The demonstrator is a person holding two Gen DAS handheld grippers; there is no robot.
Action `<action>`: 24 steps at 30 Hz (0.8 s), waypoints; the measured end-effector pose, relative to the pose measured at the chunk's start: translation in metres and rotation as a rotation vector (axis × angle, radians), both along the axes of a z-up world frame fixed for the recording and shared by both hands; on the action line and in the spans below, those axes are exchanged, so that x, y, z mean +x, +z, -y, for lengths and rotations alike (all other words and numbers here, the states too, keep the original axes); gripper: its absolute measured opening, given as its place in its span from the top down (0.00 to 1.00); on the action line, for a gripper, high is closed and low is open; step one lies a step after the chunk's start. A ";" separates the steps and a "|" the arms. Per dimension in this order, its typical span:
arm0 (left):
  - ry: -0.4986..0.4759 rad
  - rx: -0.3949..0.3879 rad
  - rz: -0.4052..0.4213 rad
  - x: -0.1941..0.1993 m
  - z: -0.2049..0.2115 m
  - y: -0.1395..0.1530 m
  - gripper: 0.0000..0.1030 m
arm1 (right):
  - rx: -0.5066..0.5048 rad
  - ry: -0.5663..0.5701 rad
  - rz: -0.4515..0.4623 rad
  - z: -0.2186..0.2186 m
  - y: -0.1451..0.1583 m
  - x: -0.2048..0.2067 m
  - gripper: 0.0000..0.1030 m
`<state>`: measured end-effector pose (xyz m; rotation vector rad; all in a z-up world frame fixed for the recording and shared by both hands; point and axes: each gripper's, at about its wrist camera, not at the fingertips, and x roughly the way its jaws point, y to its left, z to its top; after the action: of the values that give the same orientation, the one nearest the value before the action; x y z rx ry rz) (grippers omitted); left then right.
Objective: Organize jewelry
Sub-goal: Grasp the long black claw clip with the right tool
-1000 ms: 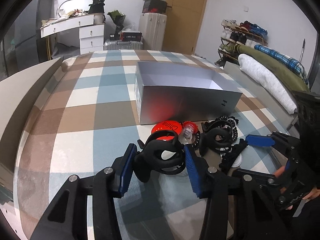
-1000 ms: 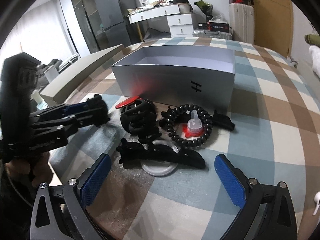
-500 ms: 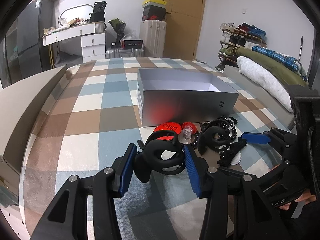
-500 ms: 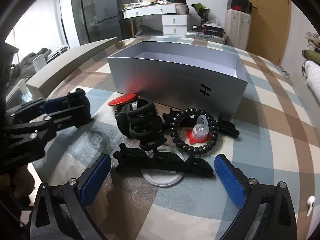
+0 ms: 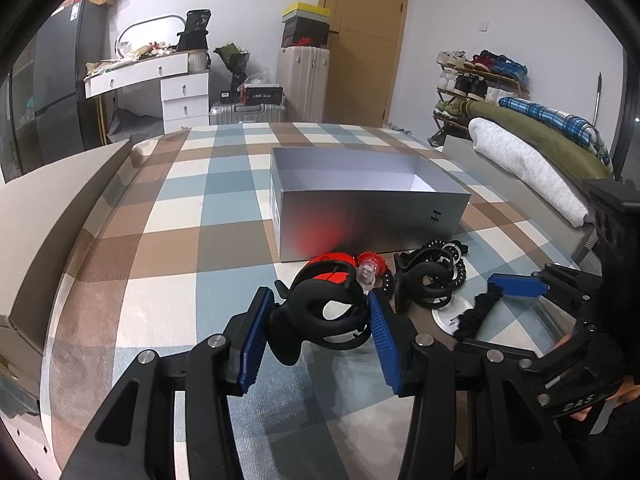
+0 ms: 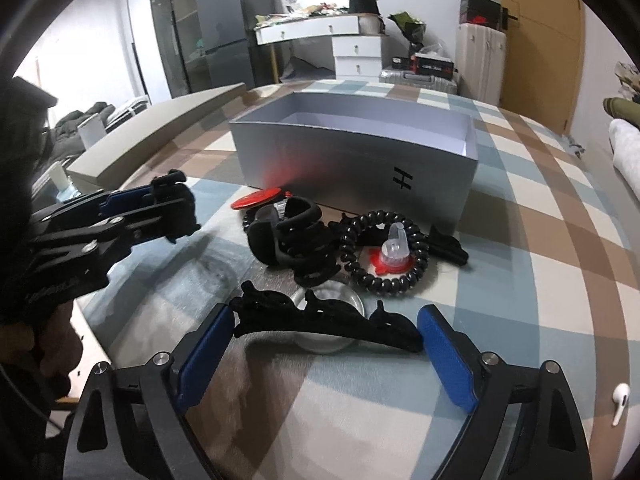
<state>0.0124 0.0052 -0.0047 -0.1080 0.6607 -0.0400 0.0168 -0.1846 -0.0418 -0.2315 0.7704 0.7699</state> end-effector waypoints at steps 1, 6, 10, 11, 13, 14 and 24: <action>-0.001 0.002 0.001 0.000 0.001 0.000 0.59 | 0.012 0.000 -0.002 0.003 0.001 0.000 0.10; 0.004 0.006 0.013 -0.001 0.001 0.005 0.59 | 0.073 -0.003 -0.013 0.011 0.009 0.004 0.10; 0.008 0.002 0.018 0.000 0.002 0.009 0.59 | 0.091 0.000 -0.006 0.011 0.014 0.003 0.10; 0.008 0.003 0.020 0.000 0.002 0.009 0.59 | 0.096 0.000 -0.002 0.011 0.016 0.003 0.10; 0.010 0.006 0.026 -0.001 0.003 0.011 0.59 | 0.106 -0.003 0.011 0.013 0.020 0.002 0.10; 0.009 0.004 0.029 -0.001 0.003 0.013 0.59 | 0.111 -0.005 0.015 0.013 0.022 0.003 0.10; 0.005 -0.001 0.058 -0.002 0.004 0.024 0.59 | 0.152 -0.028 0.060 0.024 0.041 0.010 0.09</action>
<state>0.0108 0.0013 0.0190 -0.1091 0.6027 -0.0386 0.0266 -0.2084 -0.0009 -0.1065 0.6541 0.7882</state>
